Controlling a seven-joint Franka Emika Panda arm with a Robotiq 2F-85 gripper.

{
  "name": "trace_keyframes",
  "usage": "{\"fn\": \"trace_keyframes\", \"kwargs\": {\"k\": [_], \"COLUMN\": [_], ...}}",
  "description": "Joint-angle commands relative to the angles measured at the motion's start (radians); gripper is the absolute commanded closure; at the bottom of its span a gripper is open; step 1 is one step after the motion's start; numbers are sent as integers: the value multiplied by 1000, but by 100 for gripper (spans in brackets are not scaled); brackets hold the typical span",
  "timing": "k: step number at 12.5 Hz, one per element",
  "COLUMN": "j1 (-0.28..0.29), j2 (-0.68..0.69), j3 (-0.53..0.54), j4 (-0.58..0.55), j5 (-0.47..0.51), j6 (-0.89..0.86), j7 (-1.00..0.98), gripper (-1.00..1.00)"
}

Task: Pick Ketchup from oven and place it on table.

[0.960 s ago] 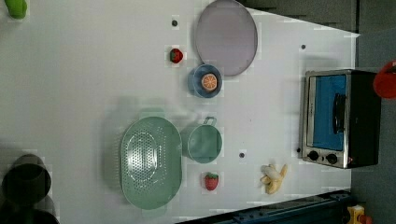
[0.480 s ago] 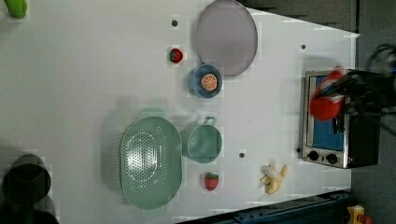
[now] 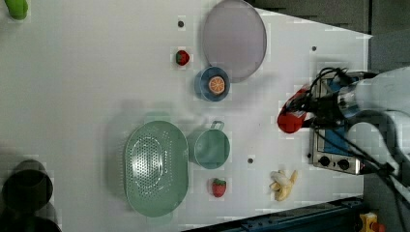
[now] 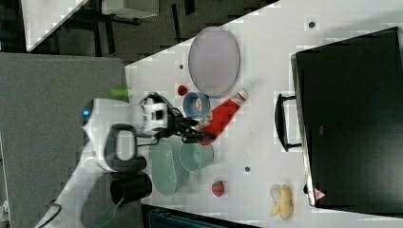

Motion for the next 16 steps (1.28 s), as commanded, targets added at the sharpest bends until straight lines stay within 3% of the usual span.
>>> {"fn": "trace_keyframes", "kwargs": {"k": [1,4,7,12,16], "j1": [-35,-36,-36,-37,-38], "j2": [15,93,156,86,-97], "j3": [-27,-26,-25,-33,-59], "j4": [-57,-73,-77,-42,97], "j5": [4,15,20,20,19], "j6": [132,213,267,237,0], "j7": [31,32,32,34,34], "gripper": [-27,-33,-100,-100,-100]}}
